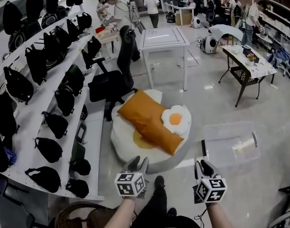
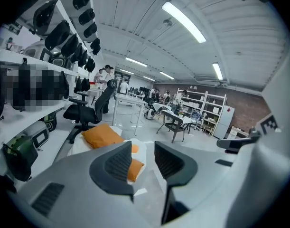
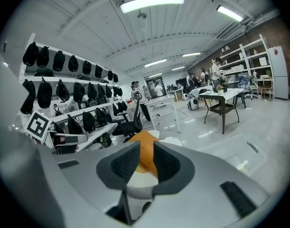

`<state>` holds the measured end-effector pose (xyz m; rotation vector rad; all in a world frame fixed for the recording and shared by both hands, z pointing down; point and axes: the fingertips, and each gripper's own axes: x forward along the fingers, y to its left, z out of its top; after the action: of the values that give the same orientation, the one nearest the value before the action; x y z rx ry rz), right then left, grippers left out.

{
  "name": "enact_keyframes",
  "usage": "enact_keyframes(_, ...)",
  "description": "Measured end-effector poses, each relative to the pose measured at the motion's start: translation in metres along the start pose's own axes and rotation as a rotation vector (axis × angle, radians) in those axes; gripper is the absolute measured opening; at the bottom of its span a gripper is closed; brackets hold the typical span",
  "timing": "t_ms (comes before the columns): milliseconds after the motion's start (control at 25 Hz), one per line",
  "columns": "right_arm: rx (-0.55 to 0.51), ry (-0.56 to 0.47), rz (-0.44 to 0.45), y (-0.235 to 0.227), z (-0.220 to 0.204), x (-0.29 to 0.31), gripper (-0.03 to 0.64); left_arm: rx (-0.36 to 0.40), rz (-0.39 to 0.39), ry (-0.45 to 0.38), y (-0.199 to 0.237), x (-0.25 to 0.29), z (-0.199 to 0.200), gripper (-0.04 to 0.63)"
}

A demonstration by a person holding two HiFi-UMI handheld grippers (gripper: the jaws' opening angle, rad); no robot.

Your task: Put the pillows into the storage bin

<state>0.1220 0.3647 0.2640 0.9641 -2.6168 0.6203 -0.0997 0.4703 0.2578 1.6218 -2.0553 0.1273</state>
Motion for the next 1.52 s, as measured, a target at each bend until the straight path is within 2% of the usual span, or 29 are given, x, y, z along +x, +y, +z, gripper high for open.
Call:
enact_keyframes(280,-0.004,0.056,-0.053,-0.017,0.01,0.069,0.078,-0.041,0.003,0.022,0.041,0.074,0.02,0.127)
enact_keyframes(640,0.01,0.074,-0.1,-0.02,0.06,0.18,0.08,-0.048,-0.031,0.069,0.102,0.175,0.071,0.129)
enact_keyframes(840,0.005,0.086,-0.11,-0.012,0.079,0.232,0.08,-0.063,-0.049,0.094,0.133,0.22,0.087,0.129)
enact_keyframes(1160,-0.001,0.121,-0.091,-0.007,0.092,0.295,0.08,-0.096,-0.033,0.127,0.168,0.269,0.094,0.129)
enact_keyframes(1520,-0.018,0.195,-0.03,-0.027,0.081,0.365,0.08,-0.125,0.024,0.176,0.189,0.331,0.077,0.13)
